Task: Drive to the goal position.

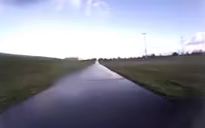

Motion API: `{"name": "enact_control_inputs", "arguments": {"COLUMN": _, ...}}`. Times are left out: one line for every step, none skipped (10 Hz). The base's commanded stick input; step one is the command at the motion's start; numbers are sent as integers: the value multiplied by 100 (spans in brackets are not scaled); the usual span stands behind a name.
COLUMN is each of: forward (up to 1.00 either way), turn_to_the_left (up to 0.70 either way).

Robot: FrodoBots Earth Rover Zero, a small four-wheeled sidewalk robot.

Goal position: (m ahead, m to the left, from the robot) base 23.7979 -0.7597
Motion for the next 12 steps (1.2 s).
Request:
{"name": "enact_control_inputs", "arguments": {"forward": 45, "turn_to_the_left": 6}}
{"name": "enact_control_inputs", "arguments": {"forward": 45, "turn_to_the_left": 0}}
{"name": "enact_control_inputs", "arguments": {"forward": 45, "turn_to_the_left": 0}}
{"name": "enact_control_inputs", "arguments": {"forward": 45, "turn_to_the_left": 0}}
{"name": "enact_control_inputs", "arguments": {"forward": 45, "turn_to_the_left": 0}}
{"name": "enact_control_inputs", "arguments": {"forward": 45, "turn_to_the_left": 0}}
{"name": "enact_control_inputs", "arguments": {"forward": 45, "turn_to_the_left": 0}}
{"name": "enact_control_inputs", "arguments": {"forward": 45, "turn_to_the_left": 0}}
{"name": "enact_control_inputs", "arguments": {"forward": 45, "turn_to_the_left": 0}}
{"name": "enact_control_inputs", "arguments": {"forward": 45, "turn_to_the_left": 0}}
{"name": "enact_control_inputs", "arguments": {"forward": 45, "turn_to_the_left": 0}}
{"name": "enact_control_inputs", "arguments": {"forward": 45, "turn_to_the_left": 0}}
